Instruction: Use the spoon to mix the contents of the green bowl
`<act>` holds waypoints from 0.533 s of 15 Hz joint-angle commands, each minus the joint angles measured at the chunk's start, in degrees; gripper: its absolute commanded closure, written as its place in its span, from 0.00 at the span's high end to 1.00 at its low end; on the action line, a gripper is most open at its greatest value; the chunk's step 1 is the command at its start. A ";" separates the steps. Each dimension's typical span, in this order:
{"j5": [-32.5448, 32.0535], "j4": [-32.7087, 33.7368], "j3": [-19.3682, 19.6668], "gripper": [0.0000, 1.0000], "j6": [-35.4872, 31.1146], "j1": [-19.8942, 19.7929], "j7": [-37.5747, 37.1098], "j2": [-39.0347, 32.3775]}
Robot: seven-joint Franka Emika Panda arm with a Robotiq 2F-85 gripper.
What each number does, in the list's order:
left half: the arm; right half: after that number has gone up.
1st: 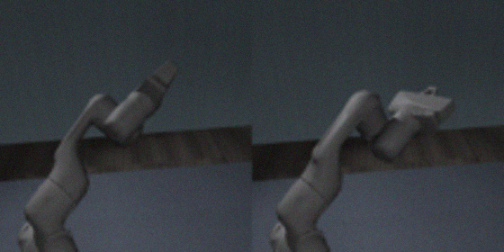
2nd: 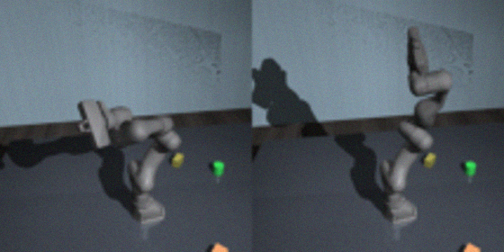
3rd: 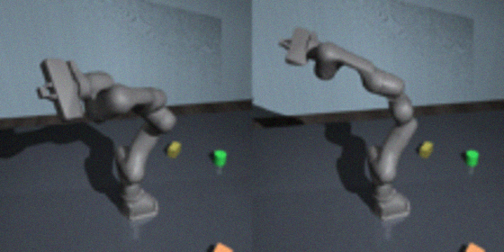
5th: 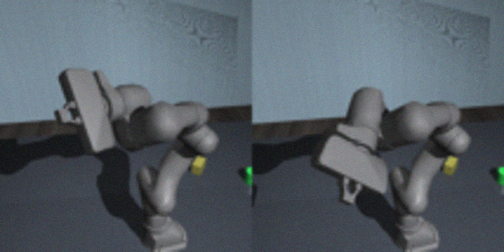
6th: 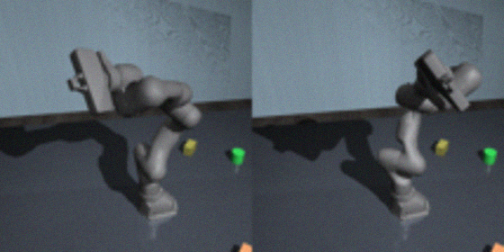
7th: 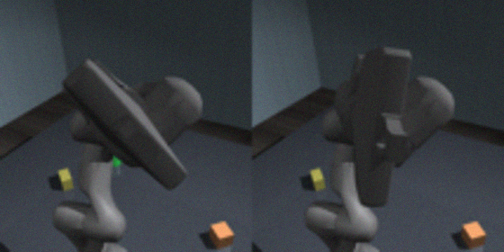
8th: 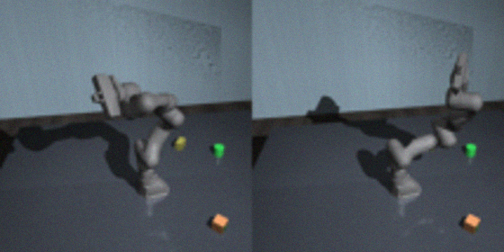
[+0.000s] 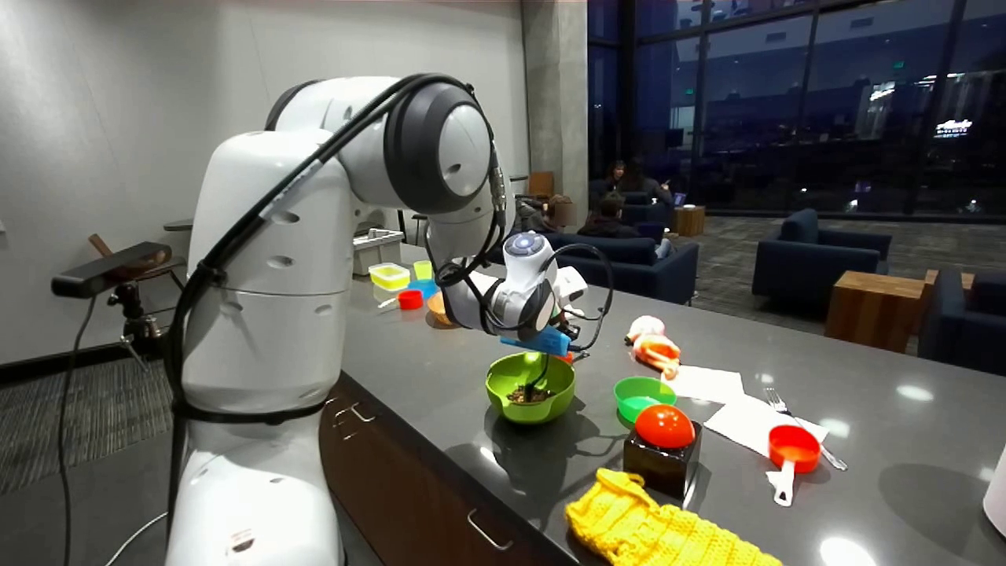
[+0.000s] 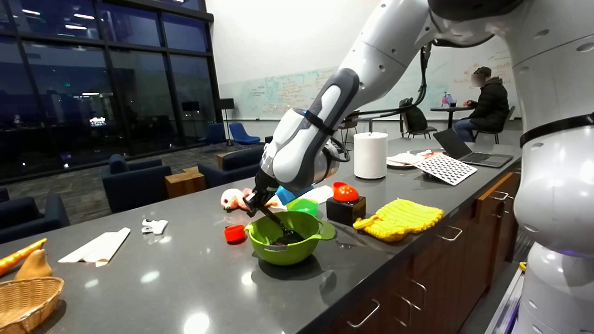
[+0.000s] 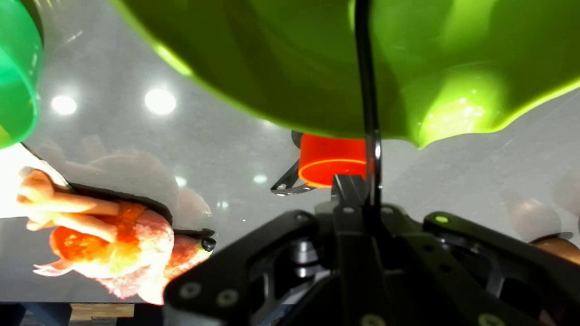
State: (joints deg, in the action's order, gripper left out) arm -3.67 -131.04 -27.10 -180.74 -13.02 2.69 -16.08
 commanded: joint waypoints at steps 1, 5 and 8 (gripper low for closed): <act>0.02 -0.27 0.64 0.27 1.11 1.79 -1.15 1.76; -1.04 2.39 3.29 0.50 3.19 5.81 -1.77 0.89; 1.01 5.80 7.87 0.70 6.19 12.15 -0.56 0.00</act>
State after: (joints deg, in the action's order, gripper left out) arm -3.73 -128.25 -23.66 -178.02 -6.59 2.21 -16.12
